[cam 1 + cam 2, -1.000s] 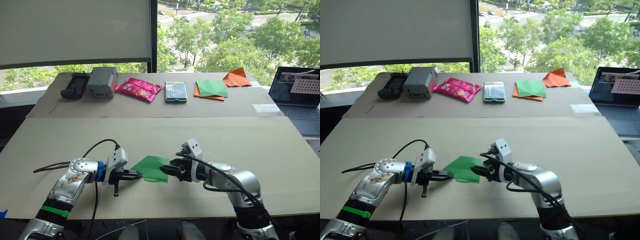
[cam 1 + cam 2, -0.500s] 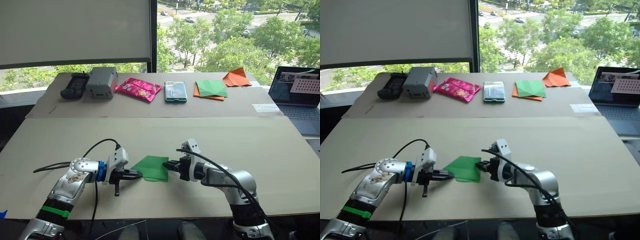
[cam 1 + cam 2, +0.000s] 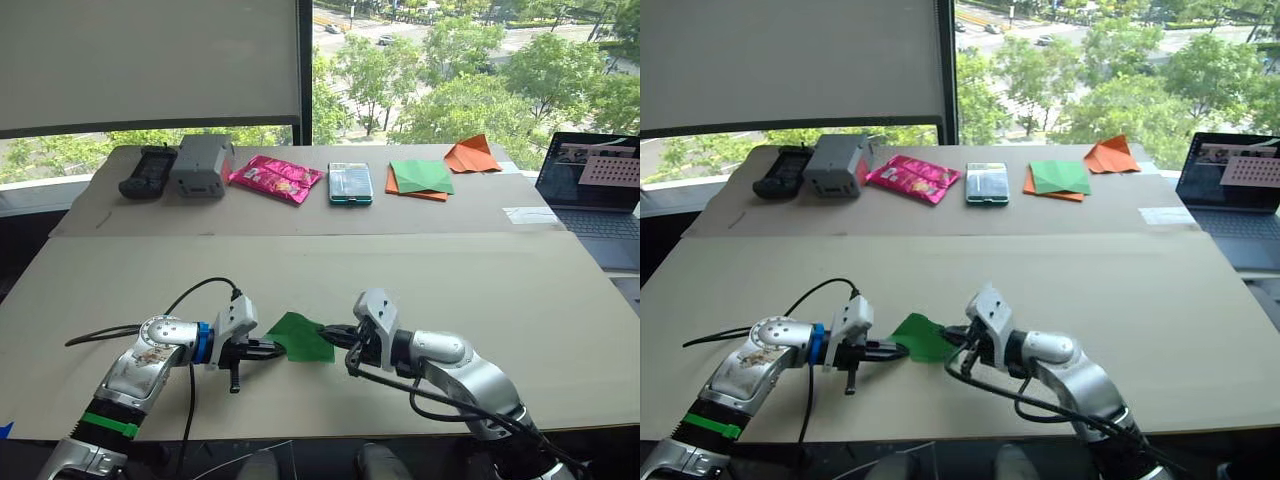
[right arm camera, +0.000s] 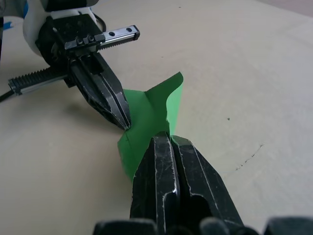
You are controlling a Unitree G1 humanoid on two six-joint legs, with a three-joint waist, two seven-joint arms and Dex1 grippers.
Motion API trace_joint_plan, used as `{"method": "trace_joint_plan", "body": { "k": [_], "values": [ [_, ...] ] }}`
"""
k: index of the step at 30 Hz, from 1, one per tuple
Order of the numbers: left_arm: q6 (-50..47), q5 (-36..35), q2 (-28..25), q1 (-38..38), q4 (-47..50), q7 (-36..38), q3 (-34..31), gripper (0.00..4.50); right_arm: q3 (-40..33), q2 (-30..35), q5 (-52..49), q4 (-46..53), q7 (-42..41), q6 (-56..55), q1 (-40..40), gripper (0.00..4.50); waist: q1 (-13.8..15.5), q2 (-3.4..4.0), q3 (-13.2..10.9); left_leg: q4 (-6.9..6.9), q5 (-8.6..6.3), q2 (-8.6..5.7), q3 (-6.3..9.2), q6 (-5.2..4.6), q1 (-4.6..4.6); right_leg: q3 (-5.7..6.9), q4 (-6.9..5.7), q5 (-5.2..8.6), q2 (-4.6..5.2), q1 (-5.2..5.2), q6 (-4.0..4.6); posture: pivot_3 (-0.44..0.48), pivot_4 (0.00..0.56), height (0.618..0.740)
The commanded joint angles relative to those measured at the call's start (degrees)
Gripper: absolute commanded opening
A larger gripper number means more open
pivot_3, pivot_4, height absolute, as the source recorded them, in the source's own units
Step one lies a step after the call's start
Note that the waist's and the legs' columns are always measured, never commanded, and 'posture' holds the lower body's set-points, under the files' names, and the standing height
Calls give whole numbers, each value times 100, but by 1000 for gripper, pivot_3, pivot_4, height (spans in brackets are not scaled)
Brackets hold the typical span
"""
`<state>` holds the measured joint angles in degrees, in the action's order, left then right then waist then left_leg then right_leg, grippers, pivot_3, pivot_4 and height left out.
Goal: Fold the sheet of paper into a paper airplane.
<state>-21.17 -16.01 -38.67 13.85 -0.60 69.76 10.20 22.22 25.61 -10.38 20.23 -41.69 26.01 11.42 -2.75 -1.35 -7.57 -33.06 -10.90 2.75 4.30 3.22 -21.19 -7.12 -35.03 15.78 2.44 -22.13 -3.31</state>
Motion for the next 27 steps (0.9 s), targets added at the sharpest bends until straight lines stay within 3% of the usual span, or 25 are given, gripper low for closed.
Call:
{"method": "trace_joint_plan", "body": {
  "k": [1, 9, 18, 22, 27],
  "values": [
    [-45, -60, -84, 2, 180, 3, -68, 0, 457, 296, 900, -201, -82, -1332, -6, 46, 5, -2, 0, 0, 0, 0, -1, 0, 1, 0, 1, 0, 0, 1, 0, 0, 150, 740],
    [-108, -93, -132, 25, 210, 26, -97, 0, 626, 381, 1442, -605, -160, -1635, -3, 46, 17, -5, 0, -1, 0, 0, 0, 0, 1, -1, 0, 0, 0, 3, 0, 0, 150, 740],
    [-823, -814, -725, 148, 593, 417, -638, 0, 603, 338, 1515, -668, -227, -1314, -59, 46, 12, -12, 0, -1, 0, 1, 0, 0, 4, 0, -2, 1, 0, 3, 2, 0, 150, 740],
    [-1387, -1333, -535, 572, 559, 233, -917, 0, 613, 314, 1544, -674, -237, -1302, -62, 46, 27, -18, 0, 0, 0, 1, 0, 0, 3, 3, -2, 1, 0, 1, 2, 0, 150, 740],
    [-1046, -888, -170, 554, 369, -58, -477, 0, 620, 268, 1572, -655, -237, -1242, -58, 46, 6, -6, 9, -3, 0, 0, -1, 0, 7, 0, -2, 0, 0, 10, 1, 0, 150, 740]
  ]
}}
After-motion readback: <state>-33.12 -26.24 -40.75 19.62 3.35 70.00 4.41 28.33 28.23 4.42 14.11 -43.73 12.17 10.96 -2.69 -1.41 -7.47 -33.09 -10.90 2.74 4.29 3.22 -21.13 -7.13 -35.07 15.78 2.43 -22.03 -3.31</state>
